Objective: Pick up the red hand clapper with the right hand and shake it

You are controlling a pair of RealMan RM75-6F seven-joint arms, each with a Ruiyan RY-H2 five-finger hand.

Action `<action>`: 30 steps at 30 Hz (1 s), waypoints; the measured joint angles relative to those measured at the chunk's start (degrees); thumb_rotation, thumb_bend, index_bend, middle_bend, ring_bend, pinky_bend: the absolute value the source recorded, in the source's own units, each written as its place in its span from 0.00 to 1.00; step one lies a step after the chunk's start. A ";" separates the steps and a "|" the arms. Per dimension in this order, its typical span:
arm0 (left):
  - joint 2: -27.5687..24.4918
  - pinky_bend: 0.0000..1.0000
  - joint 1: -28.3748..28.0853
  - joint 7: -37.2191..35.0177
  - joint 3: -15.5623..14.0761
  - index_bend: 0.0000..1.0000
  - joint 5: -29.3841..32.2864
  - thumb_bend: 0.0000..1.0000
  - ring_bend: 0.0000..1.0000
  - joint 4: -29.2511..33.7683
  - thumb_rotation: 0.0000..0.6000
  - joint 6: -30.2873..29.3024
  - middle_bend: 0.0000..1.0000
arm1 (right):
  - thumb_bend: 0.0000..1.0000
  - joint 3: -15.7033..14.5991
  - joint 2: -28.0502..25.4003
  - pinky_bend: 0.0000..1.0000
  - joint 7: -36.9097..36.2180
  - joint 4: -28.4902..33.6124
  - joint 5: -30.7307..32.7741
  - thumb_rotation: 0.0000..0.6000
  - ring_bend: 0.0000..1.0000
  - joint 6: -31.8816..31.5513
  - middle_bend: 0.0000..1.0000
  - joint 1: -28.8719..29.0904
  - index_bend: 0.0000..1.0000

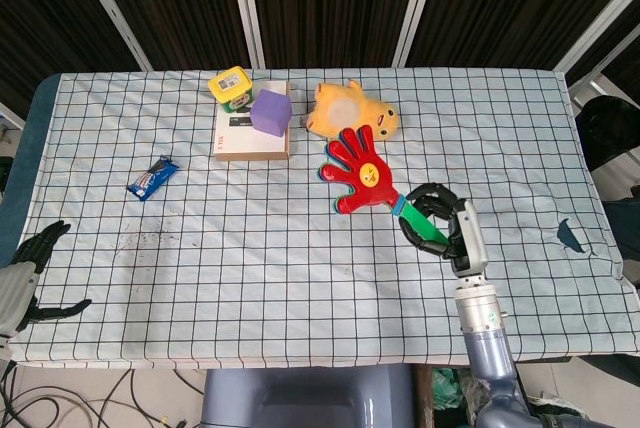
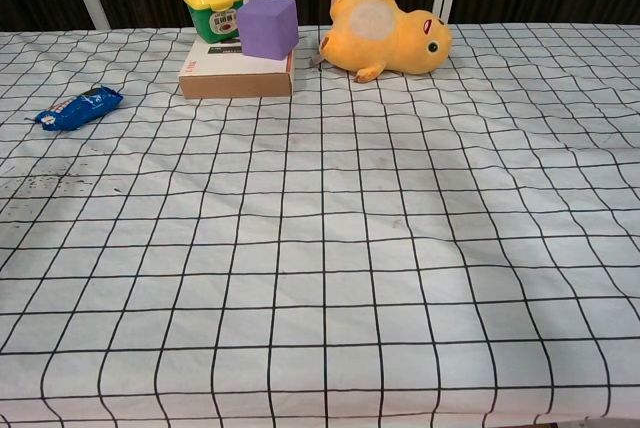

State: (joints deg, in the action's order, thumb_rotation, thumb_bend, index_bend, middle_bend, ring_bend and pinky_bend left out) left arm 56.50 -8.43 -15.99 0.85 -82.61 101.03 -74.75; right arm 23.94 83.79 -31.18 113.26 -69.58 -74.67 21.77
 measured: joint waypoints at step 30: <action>-0.02 0.01 -0.07 0.31 -0.11 0.00 0.15 0.00 0.00 0.10 1.00 0.24 0.00 | 0.72 -8.92 -2.62 0.66 58.12 -9.99 14.45 1.00 0.66 1.09 0.77 4.41 0.81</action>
State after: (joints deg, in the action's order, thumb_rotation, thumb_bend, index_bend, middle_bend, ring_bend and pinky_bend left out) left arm 56.49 -8.50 -15.68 0.74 -82.46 101.13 -74.51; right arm 15.02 81.17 26.94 103.27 -55.12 -73.58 26.18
